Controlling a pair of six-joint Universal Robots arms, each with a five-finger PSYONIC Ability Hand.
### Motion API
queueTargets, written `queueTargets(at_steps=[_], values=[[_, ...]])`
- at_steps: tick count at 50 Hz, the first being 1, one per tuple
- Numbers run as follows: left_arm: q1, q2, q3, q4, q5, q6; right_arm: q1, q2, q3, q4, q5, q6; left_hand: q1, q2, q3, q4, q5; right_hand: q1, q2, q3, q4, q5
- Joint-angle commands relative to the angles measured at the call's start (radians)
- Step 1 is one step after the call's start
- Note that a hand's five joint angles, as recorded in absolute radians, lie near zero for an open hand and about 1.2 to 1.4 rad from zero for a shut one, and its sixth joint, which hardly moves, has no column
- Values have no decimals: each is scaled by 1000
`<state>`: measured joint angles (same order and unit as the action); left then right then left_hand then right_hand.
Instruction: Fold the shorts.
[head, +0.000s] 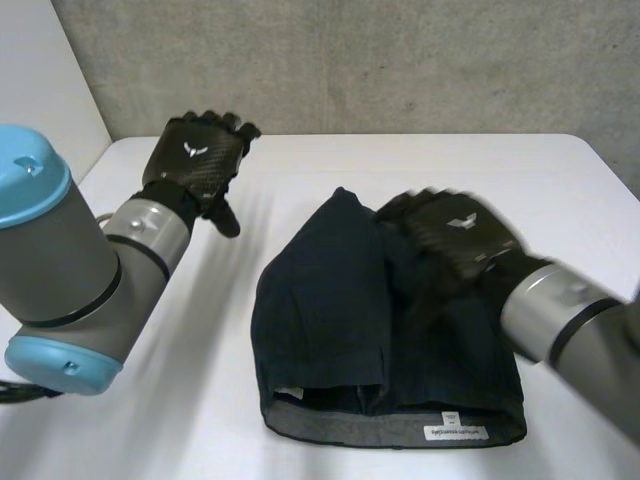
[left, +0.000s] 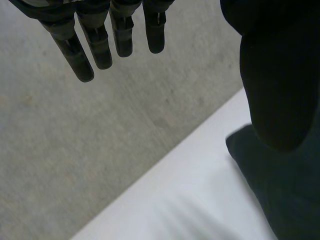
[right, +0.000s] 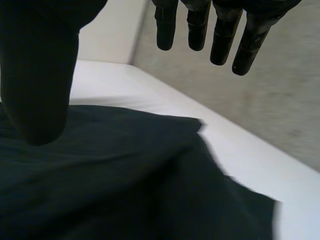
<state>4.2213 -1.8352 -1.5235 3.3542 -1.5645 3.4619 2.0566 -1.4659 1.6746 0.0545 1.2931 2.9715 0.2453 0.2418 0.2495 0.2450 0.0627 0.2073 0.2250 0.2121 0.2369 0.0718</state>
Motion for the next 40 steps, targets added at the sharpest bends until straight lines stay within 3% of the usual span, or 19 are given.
queueTargets(at_steps=[1, 9, 10, 15, 21, 24, 29, 34, 40], values=[[28, 19, -64, 22, 18, -1, 152, 140, -15, -12, 8, 26, 42, 45, 37, 42, 50, -33, -50, -38, -62, -72], [57, 40, -119, 79, 20, -67, 200, 285, -27, -117, 155, 4, 42, 45, 37, 42, 50, 56, 38, 51, 26, 17], [57, 40, -124, 82, 20, -73, 200, 294, -30, -130, 170, 1, 42, 45, 37, 42, 50, 150, 132, 145, 120, 111], [59, 39, -138, 93, 21, -83, 186, 302, -23, -185, 256, -54, 42, 45, 37, 42, 50, 1188, 1170, 1183, 1158, 1148], [62, 34, -144, 102, 21, -81, 123, 204, 8, -194, 265, -94, 39, 42, 34, 39, 47, 1189, 1171, 1184, 1159, 1150], [62, 28, -144, 113, 24, -81, 25, 131, 46, -177, 249, -137, 36, 39, 32, 36, 44, 1189, 1171, 1184, 1159, 1150], [55, -5, -144, 149, 66, -75, -85, 47, 114, -119, 154, -255, 30, 33, 26, 30, 38, 1189, 1171, 1184, 1159, 1150], [40, -130, -115, 198, 168, -60, -128, -43, 168, -101, 37, -293, 12, 16, 8, 13, 20, 1189, 1171, 1184, 1159, 1150], [-6, -318, -8, 229, 224, 48, -136, -99, 177, -102, 20, -282, 1, 4, -4, 1, 9, 1189, 1171, 1184, 1159, 1150]])
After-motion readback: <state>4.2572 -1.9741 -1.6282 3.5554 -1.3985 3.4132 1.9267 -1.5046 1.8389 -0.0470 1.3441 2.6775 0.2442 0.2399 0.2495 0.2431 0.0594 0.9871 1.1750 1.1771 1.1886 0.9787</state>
